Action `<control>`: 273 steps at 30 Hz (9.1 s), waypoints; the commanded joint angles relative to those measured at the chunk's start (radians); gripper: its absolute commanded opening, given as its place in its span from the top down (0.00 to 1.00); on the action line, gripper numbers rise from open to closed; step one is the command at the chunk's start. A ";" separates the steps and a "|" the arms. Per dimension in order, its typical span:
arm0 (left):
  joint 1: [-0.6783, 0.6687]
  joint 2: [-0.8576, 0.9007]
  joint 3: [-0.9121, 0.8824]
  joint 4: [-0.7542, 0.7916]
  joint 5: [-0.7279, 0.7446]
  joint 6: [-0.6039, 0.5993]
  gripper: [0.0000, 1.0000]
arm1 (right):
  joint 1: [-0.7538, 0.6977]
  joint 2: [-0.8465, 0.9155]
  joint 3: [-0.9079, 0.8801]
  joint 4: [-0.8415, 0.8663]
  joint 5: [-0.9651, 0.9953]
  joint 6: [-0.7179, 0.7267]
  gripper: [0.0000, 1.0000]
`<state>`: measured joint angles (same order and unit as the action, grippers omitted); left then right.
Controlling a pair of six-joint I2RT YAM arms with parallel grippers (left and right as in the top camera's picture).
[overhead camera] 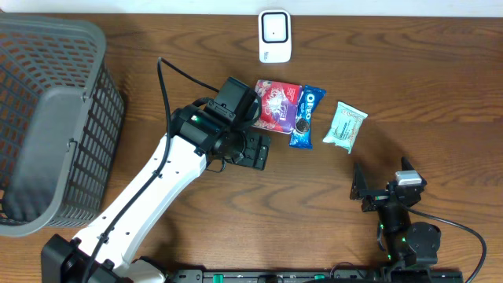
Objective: Scan the item barcode
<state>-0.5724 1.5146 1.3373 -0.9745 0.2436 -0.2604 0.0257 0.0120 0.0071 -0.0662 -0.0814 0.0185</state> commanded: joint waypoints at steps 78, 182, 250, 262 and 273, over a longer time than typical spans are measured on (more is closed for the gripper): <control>0.231 0.010 0.007 0.055 -0.488 -0.119 0.14 | -0.050 0.843 0.829 -0.549 -0.180 0.111 0.01; 0.231 0.010 0.007 0.055 -0.488 -0.119 0.14 | -0.357 1.961 1.245 -0.768 -0.769 0.010 0.46; 0.231 0.010 0.007 0.055 -0.488 -0.119 0.14 | 0.016 1.965 1.011 -0.318 -0.317 0.638 0.98; 0.231 0.010 0.007 0.055 -0.488 -0.119 0.14 | -0.043 1.876 1.263 -0.660 -0.055 0.590 0.98; 0.231 0.010 0.007 0.055 -0.488 -0.119 0.14 | 0.060 1.886 1.480 -0.990 0.864 0.651 0.99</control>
<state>-0.3431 1.5185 1.3373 -0.9161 -0.2245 -0.3698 0.0540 1.8965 1.4773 -1.0363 0.4603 0.6292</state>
